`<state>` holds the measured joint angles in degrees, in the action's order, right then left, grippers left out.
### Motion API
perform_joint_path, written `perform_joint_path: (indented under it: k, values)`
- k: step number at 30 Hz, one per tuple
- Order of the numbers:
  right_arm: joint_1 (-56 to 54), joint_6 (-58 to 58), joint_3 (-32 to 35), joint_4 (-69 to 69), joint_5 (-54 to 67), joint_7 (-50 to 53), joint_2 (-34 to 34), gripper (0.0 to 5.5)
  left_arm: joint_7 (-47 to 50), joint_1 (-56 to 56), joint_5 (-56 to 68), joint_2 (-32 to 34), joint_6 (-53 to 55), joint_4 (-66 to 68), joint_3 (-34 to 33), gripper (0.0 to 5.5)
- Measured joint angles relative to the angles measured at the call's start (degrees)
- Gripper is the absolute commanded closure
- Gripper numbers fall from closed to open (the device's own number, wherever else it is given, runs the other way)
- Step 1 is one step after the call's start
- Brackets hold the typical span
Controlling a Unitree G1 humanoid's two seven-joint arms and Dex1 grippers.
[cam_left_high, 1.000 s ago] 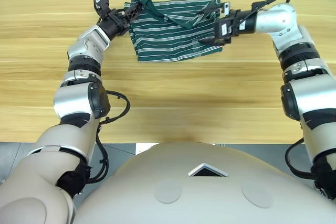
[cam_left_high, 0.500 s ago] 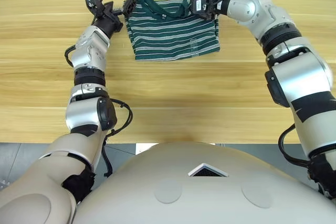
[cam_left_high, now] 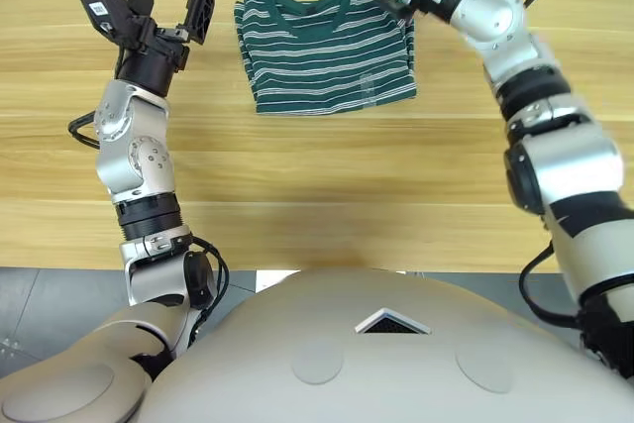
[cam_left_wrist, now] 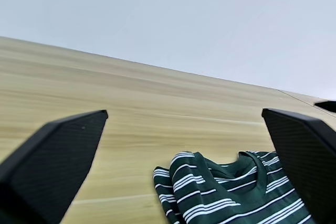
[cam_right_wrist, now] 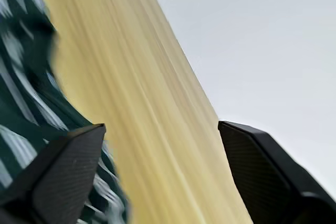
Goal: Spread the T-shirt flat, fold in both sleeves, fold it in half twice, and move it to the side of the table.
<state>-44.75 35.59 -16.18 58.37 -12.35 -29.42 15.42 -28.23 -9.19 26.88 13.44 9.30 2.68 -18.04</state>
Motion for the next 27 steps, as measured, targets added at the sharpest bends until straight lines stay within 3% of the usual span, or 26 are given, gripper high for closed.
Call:
perform_joint_path:
  k: [1,3,11,15,18,21,22,25,27]
  values:
    - [6.03,-2.46,0.19,-6.60,6.34,-7.34,-2.63,1.51,0.04,0.13,-0.68,0.00,-2.08,0.37,0.12,0.12]
    - [11.42,-9.51,0.22,-10.19,10.88,-11.47,-7.62,1.51,0.50,0.31,-2.60,-0.02,-5.17,1.86,0.27,0.12]
    - [5.27,-31.63,-0.75,3.02,9.22,-1.28,-22.46,1.51,1.35,1.65,-5.03,-0.80,-10.09,3.58,2.25,0.12]
    - [3.04,-32.27,-2.67,6.49,8.58,-3.31,-22.46,1.51,1.76,2.29,-4.98,-0.83,-10.28,3.86,2.03,0.12]
    - [3.51,-30.53,-8.79,3.50,7.53,-16.74,-22.11,1.51,1.77,2.20,-4.95,-0.87,-10.39,3.96,2.12,0.12]
    - [8.70,-21.72,-15.46,-5.33,7.66,-32.51,-18.14,1.51,1.75,2.04,-4.98,-0.84,-10.58,3.96,2.16,0.12]
    - [10.92,-15.98,-17.34,-10.14,8.34,-39.05,-13.45,1.51,1.74,1.98,-4.98,-0.70,-10.59,3.97,2.12,0.12]
    - [14.11,-6.16,-17.55,-19.06,9.97,-44.03,-1.32,1.51,1.73,1.07,-4.99,-0.55,-10.59,4.04,2.17,0.12]
    - [15.82,-4.00,-13.55,-24.91,9.58,-43.70,7.49,1.51,1.60,-0.36,-5.57,-0.40,-10.60,4.04,3.38,0.12]
